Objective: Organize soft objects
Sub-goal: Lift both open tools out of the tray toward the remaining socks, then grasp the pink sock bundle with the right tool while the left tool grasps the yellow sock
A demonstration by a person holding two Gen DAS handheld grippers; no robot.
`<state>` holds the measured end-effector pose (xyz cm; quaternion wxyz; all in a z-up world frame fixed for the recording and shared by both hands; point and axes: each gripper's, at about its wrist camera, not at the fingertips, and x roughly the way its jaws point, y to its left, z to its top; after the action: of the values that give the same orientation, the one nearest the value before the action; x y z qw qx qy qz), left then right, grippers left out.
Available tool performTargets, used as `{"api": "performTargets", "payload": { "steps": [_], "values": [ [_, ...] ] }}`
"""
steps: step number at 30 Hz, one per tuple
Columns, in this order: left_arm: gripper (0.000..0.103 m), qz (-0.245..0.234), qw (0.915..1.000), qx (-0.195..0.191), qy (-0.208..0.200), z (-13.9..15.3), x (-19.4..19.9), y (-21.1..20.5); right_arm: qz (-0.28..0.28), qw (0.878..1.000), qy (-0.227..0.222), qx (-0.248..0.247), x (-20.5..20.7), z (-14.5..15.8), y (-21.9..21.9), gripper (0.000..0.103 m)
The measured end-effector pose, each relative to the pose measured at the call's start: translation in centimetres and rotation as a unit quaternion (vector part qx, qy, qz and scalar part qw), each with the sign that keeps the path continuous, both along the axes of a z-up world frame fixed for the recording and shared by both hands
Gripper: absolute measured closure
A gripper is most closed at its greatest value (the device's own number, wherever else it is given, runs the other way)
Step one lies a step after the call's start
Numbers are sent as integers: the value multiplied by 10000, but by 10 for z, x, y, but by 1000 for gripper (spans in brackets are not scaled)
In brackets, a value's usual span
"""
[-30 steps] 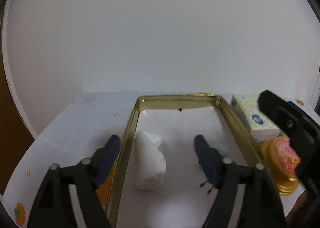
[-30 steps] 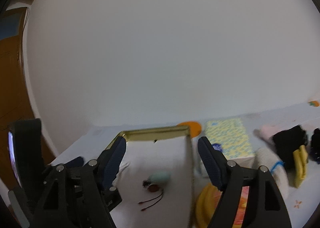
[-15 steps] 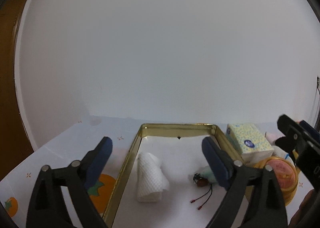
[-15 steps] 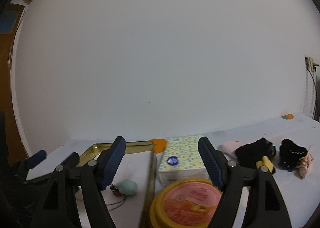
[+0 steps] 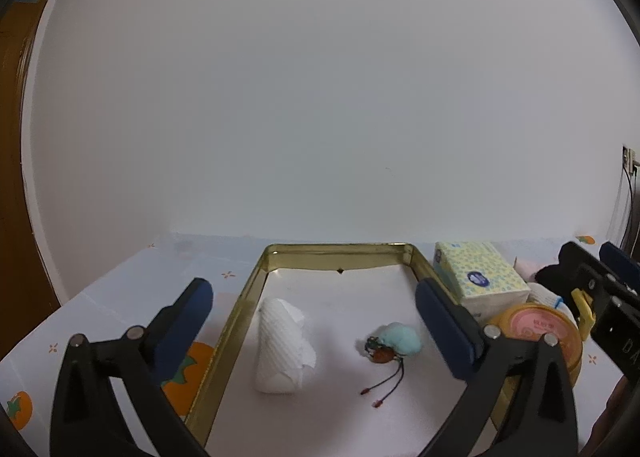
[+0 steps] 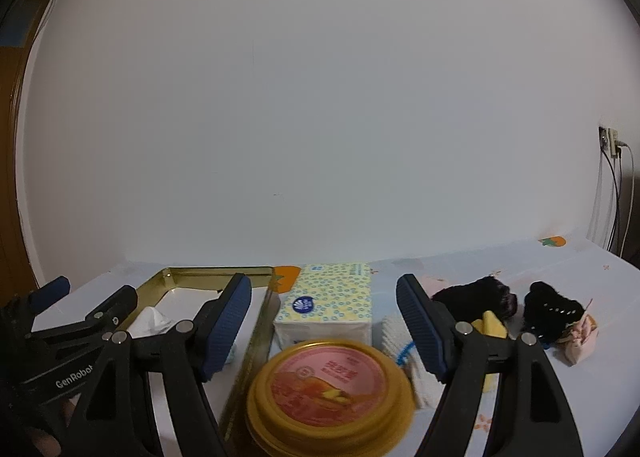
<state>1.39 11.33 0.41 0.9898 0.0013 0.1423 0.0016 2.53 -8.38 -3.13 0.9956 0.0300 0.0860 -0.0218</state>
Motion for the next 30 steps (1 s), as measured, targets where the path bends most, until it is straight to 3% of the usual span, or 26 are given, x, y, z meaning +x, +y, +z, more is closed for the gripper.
{"api": "performTargets", "payload": {
  "steps": [14,30],
  "values": [
    [0,-34,9994,342,42,-1,-16,-26,-256,9993,-174,-214,-17,3,-35,26],
    [0,-358,9990,237,136,-1,-23,-66,-777,9961,-196,-378,-30,7,-99,26]
  ]
}}
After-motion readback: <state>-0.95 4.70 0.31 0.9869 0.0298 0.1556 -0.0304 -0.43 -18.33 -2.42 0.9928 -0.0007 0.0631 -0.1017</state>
